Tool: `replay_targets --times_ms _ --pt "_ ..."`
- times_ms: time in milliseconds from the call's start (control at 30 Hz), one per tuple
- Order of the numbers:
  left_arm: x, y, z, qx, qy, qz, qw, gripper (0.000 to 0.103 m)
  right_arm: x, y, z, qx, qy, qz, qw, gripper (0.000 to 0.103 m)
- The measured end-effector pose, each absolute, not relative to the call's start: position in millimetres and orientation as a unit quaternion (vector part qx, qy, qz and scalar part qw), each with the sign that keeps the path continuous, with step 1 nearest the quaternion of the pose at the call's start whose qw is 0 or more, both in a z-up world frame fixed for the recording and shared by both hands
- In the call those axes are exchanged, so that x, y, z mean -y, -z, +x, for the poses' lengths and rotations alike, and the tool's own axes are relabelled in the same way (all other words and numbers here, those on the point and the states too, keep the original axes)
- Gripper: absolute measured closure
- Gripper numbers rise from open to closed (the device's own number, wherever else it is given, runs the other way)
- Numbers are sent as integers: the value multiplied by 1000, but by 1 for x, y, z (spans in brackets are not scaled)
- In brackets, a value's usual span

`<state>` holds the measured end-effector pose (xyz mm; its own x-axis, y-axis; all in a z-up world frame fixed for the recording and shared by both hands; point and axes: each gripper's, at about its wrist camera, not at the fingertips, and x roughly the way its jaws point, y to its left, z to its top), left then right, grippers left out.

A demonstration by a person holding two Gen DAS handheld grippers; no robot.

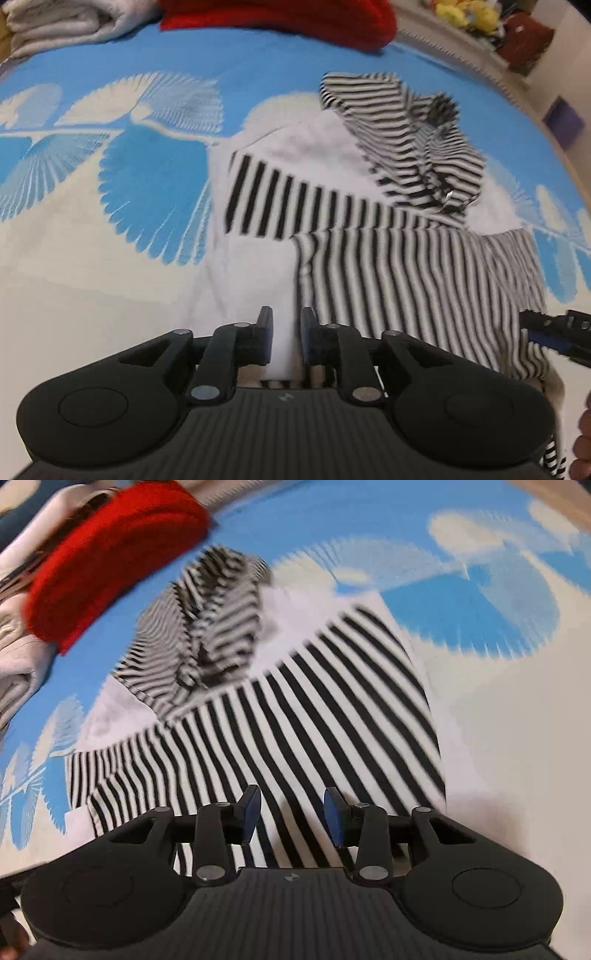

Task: Fold small clothes

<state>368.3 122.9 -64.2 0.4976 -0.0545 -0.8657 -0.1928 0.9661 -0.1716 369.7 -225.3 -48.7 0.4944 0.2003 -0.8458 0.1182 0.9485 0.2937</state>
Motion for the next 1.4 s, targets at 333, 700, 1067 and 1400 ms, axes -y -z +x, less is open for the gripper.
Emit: replay_targets --times_ms 333,700,1067,1400 --pt "-119 69 375 -508 -46 -127 850 62 236 56 370 -533 -19 188 825 57" --pt "-93 28 363 -374 -61 -101 920 35 218 14 359 -445 -17 76 892 57" --pt "-84 20 358 -352 -66 -109 927 34 232 -19 335 -370 -14 61 927 55" --pt "-88 22 360 -342 -82 -106 930 49 243 -14 343 -391 15 34 920 55"
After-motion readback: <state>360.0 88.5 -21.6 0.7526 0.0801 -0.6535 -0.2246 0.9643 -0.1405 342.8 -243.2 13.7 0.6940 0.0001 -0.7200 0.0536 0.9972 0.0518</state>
